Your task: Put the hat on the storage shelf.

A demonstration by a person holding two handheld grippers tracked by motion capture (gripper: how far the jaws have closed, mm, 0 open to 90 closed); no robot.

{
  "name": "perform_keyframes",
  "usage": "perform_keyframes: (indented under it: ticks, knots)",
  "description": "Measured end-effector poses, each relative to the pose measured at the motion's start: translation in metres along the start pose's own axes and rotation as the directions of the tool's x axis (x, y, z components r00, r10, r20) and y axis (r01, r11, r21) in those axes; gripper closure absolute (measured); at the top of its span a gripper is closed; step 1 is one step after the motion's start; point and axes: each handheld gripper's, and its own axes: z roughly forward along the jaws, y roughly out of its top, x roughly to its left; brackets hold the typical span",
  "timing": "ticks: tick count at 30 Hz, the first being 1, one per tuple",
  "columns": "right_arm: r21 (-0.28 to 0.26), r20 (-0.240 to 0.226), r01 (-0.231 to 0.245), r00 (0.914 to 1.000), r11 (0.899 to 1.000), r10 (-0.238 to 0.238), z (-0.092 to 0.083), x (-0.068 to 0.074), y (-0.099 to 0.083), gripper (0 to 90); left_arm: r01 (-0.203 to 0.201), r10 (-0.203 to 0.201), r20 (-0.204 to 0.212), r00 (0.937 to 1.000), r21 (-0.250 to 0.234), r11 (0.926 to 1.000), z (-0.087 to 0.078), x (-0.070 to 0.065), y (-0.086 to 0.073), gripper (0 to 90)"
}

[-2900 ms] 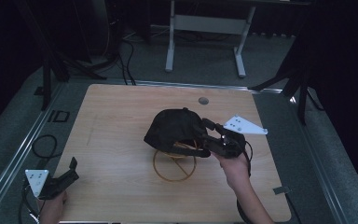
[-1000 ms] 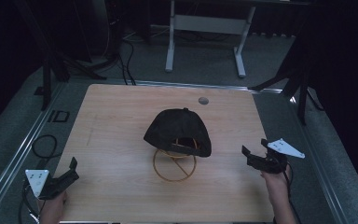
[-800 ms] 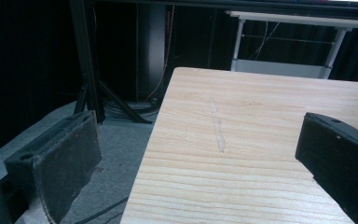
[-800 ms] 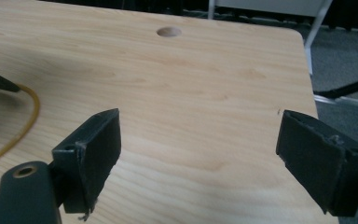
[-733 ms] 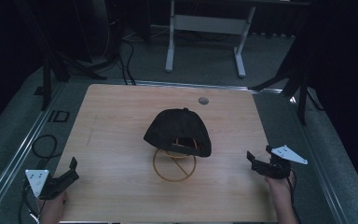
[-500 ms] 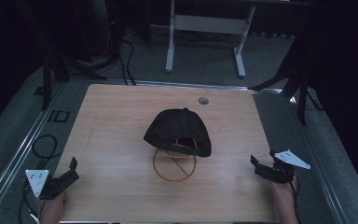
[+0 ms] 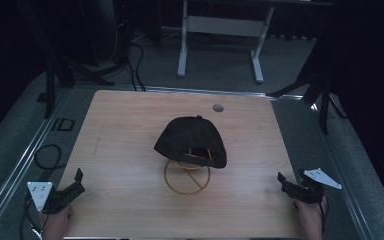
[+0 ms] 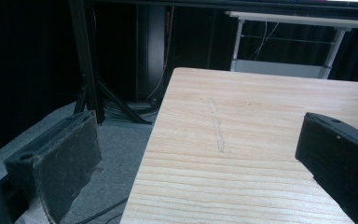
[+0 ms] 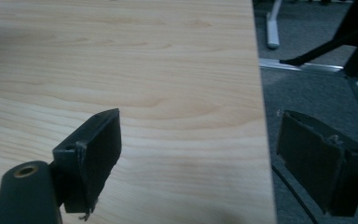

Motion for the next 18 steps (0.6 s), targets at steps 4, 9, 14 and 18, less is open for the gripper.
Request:
perform_keyframes:
  ticks: [4, 9, 14, 18]
  knots:
    - [0.002, 0.022, -0.009, 0.9997, 1.0, 0.008, -0.003, -0.006, -0.006, 14.0, 0.0, 0.0, 0.001, 1.0, -0.001, 1.0, 0.0, 0.0, 0.0, 0.5]
    - [0.009, 0.031, -0.026, 0.9992, 1.0, 0.025, -0.004, -0.011, -0.012, 14.0, 0.0, 0.0, 0.002, 1.0, -0.001, 1.0, 0.0, 0.0, 0.0, 0.5]
    - [0.014, 0.038, -0.037, 0.9986, 0.999, 0.036, -0.004, -0.012, -0.014, 14.0, 0.002, -0.002, 0.003, 1.0, -0.001, 1.0, 0.0, 0.0, 0.0, 0.5]
    - [0.018, 0.043, -0.026, 0.9988, 0.999, 0.025, -0.003, -0.012, -0.015, 14.0, 0.002, -0.002, 0.003, 1.0, -0.002, 1.0, 0.0, 0.0, 0.0, 0.5]
